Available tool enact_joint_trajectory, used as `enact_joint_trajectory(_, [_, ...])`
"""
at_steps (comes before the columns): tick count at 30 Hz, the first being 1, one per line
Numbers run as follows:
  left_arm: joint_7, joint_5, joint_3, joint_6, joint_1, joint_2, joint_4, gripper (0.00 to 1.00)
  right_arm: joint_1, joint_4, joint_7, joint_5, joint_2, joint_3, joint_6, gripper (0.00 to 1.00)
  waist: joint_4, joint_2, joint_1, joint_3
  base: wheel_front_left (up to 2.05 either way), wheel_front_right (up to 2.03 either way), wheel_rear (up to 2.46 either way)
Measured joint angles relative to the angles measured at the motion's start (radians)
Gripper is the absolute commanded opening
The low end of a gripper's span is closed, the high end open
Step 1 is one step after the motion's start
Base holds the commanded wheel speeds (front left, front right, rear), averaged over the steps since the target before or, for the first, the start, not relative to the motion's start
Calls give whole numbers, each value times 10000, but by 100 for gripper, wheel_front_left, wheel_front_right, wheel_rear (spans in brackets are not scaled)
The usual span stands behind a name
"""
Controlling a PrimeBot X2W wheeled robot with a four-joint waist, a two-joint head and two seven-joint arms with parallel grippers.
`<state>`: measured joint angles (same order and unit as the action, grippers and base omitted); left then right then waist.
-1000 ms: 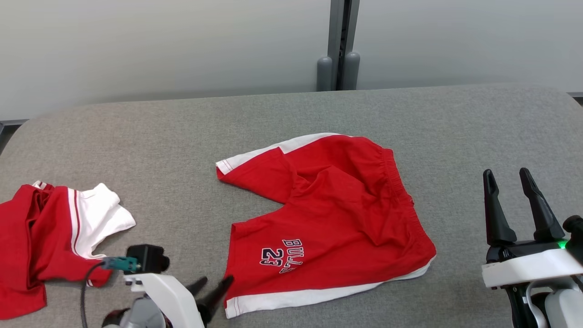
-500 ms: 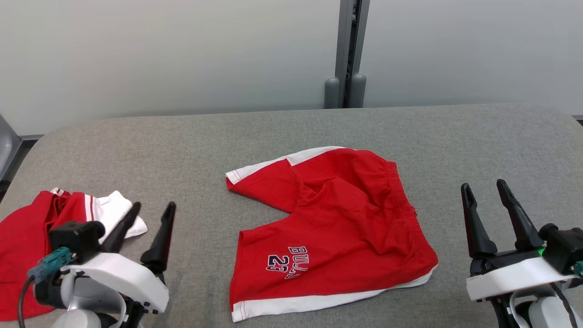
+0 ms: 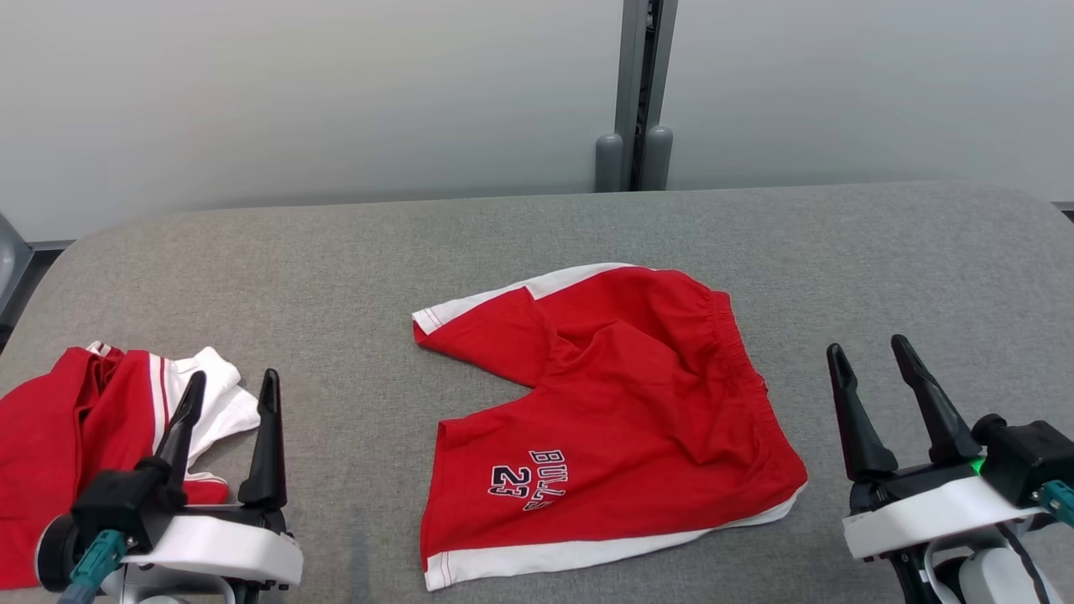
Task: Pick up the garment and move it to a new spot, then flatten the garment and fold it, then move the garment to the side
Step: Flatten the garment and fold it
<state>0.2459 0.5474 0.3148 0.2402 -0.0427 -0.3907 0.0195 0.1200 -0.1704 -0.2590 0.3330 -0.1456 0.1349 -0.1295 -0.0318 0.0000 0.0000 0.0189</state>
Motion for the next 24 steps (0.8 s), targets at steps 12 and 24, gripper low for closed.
enact_joint_trajectory(12, [186, -1718, -1590, -765, 665, 1701, 443, 100, -24, -146, 0, -75, 61, -336, 0, 100, -45, 0, 0, 9, 0, 0, 0])
enact_joint_trajectory(24, [186, -2696, -2291, -1547, 769, 2493, 805, 100, -58, -368, 0, -61, 40, -138, 0, 100, -84, 0, 0, -40, 0, 0, 0])
